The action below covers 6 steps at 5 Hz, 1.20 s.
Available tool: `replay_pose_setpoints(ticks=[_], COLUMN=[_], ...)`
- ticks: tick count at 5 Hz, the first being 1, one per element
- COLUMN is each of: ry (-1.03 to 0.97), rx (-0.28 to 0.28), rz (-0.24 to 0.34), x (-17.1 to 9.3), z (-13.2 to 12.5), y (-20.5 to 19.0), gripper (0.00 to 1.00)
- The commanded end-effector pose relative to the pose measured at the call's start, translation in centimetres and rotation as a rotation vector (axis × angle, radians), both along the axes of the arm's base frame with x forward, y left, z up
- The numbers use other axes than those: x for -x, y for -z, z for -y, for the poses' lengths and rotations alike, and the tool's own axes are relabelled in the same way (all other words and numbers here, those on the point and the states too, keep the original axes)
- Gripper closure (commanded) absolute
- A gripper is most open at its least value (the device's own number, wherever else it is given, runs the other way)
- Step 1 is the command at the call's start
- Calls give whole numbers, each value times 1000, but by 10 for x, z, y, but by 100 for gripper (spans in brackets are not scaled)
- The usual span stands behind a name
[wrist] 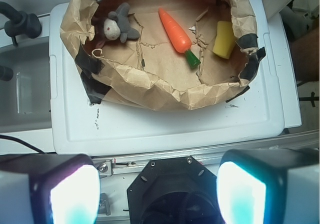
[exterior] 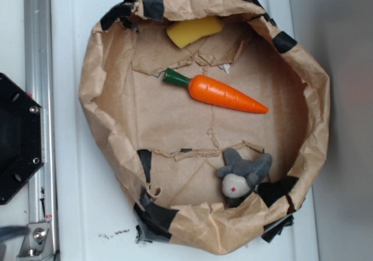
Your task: Grab the carrot.
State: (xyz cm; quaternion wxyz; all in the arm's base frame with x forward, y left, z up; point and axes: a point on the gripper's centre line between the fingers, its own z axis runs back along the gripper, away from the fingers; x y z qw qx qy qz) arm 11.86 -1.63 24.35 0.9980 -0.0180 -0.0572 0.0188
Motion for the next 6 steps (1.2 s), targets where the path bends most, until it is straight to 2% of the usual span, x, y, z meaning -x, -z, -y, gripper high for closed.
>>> replay_pose_setpoints(ticks=[1, 2, 3, 4, 5, 6], ry=[0, -57, -44, 22, 282, 459], rx=[0, -38, 50, 105, 15, -73], rz=[0, 58, 151, 185, 175, 133], x=[0, -50, -104, -150, -186, -192], z=[0, -17, -21, -19, -17, -33], y=[0, 42, 54, 63, 113, 156], gripper=[0, 0, 0, 0, 0, 0])
